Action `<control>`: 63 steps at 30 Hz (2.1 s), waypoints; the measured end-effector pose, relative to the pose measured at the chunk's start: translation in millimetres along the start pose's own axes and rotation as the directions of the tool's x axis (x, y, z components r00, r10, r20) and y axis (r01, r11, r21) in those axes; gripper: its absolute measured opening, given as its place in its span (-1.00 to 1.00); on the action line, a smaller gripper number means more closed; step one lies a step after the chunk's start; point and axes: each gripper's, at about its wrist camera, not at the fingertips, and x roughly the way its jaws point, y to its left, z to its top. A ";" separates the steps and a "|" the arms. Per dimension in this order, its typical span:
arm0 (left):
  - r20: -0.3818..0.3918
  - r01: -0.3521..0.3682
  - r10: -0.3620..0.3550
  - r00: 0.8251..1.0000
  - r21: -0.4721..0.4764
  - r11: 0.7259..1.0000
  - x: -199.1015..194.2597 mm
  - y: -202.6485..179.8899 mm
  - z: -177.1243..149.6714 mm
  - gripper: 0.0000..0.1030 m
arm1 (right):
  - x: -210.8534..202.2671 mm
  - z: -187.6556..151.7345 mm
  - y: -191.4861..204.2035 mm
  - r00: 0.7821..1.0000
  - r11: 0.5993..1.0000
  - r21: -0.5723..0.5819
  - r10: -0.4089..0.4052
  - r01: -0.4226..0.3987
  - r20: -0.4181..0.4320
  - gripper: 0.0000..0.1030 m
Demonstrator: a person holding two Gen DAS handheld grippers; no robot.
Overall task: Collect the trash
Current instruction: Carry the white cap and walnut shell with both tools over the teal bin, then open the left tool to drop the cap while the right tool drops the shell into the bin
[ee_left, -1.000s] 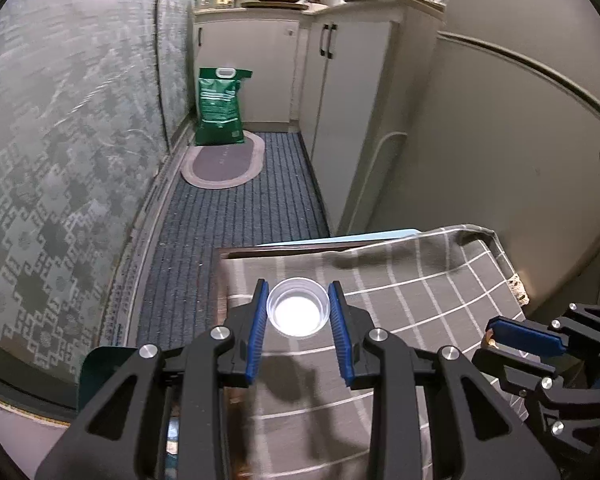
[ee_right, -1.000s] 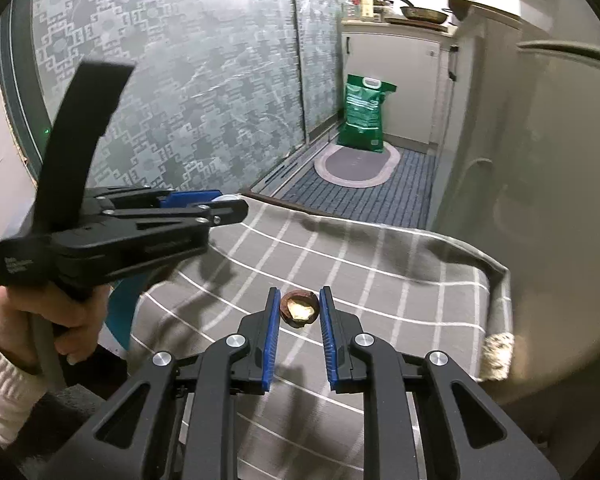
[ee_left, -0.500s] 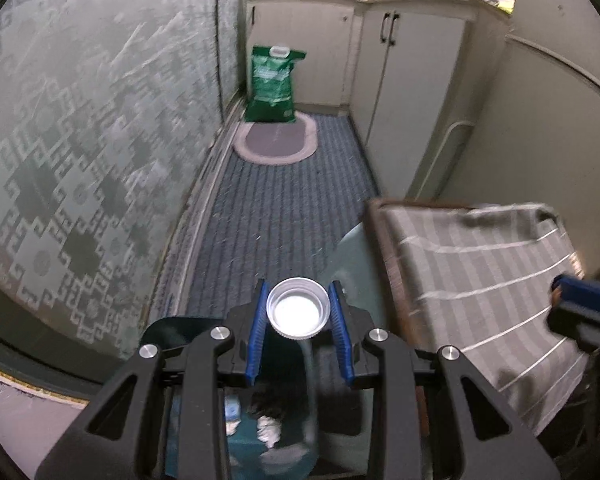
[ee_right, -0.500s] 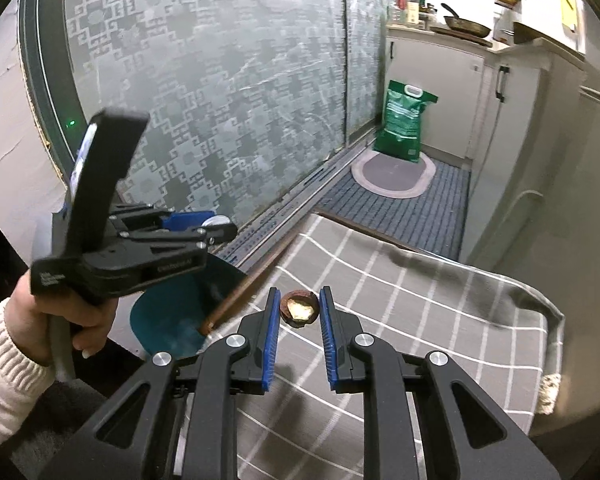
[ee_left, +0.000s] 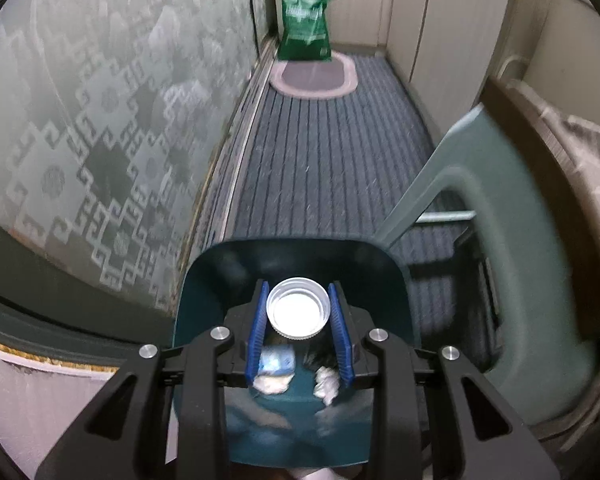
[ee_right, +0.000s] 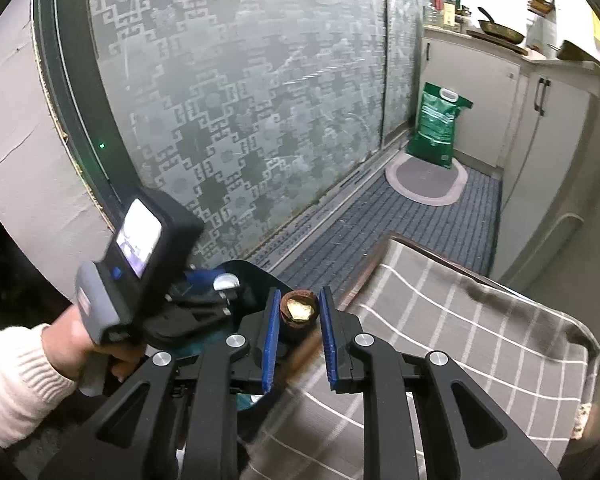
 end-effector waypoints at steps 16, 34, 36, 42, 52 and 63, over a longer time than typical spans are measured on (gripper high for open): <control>-0.151 0.032 -0.022 0.988 0.068 0.997 33.7 11.1 -44.8 -0.35 | 59.1 9.7 43.0 0.992 0.999 -0.026 0.031 -0.035 -0.122 -0.62; 0.095 0.068 -0.063 0.993 -0.043 0.997 -50.9 60.1 -38.4 -0.35 | 131.7 0.5 68.2 0.965 0.999 -0.032 0.013 -0.022 -0.262 -0.63; 0.118 0.068 -0.062 0.991 -0.048 0.997 -59.3 63.3 -36.6 -0.40 | 136.5 -1.6 68.6 0.961 0.999 -0.033 0.015 -0.025 -0.274 -0.63; 0.186 0.064 -0.052 0.981 -0.060 0.996 -86.2 69.4 -34.1 -0.52 | 156.4 -9.7 75.3 0.948 0.999 -0.041 0.010 -0.025 -0.318 -0.63; 0.277 0.061 -0.043 0.960 -0.057 0.997 -122.2 74.2 -35.2 -0.65 | 192.8 -32.8 92.3 0.913 0.996 -0.090 -0.019 -0.019 -0.408 -0.62; 0.374 0.086 -0.055 0.926 -0.065 0.994 -162.7 75.5 -34.6 -0.67 | 221.8 -55.0 99.4 0.884 0.989 -0.148 -0.083 0.015 -0.460 -0.50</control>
